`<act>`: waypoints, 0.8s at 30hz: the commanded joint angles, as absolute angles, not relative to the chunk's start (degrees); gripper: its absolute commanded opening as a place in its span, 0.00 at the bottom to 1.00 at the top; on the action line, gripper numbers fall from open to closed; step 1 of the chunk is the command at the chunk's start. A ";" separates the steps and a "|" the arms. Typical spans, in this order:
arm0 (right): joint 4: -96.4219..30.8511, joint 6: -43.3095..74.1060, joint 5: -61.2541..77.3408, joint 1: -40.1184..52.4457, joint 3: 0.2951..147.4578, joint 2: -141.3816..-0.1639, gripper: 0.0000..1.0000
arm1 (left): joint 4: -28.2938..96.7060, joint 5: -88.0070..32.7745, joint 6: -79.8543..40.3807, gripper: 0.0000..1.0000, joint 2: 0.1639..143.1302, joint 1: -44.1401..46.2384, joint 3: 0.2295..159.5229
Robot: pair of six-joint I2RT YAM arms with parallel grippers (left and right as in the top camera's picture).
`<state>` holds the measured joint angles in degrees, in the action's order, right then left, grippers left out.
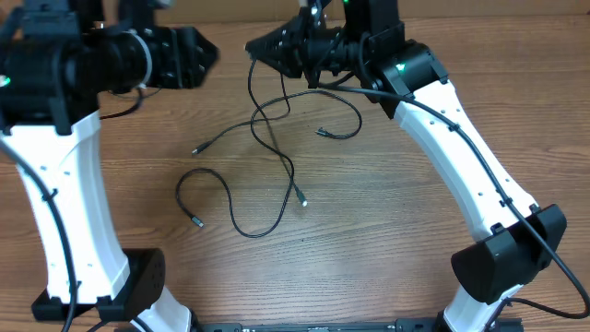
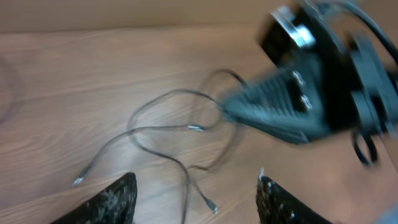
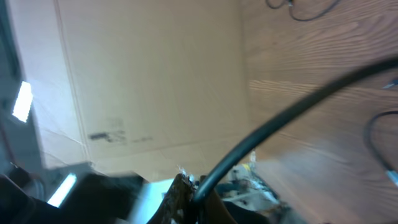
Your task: Untangle cables
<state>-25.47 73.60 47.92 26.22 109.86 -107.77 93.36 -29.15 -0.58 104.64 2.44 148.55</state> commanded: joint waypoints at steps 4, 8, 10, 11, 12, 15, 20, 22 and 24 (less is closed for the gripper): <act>-21.43 84.27 48.95 26.28 110.39 -107.22 0.04 | 95.48 -37.76 11.57 0.62 109.36 6.52 148.97; -21.50 84.23 49.04 26.28 110.39 -107.22 0.04 | 95.35 -37.21 13.08 0.62 110.89 8.69 148.97; -21.50 84.23 49.39 26.28 110.39 -107.22 0.03 | 95.11 -36.14 13.06 0.62 111.44 9.06 148.97; -21.50 84.23 49.76 26.28 110.39 -107.22 0.04 | 95.02 -35.44 13.06 0.62 111.77 9.06 148.97; -21.52 84.20 50.15 26.28 110.39 -107.22 0.04 | 94.96 -35.20 13.10 0.61 111.98 9.04 148.97; -21.52 84.18 50.70 26.30 110.39 -107.22 0.04 | 94.13 -34.06 13.08 0.56 112.12 8.97 148.97; -22.65 83.50 50.65 26.35 110.37 -107.22 0.04 | 92.84 -33.91 13.06 0.31 112.12 8.93 148.99; -23.49 81.28 50.70 26.35 110.37 -107.22 0.04 | 92.14 -33.91 12.69 0.30 112.12 8.93 148.99; -24.43 80.03 50.70 26.35 110.34 -107.22 0.04 | 91.46 -33.91 12.32 0.29 112.12 8.93 148.99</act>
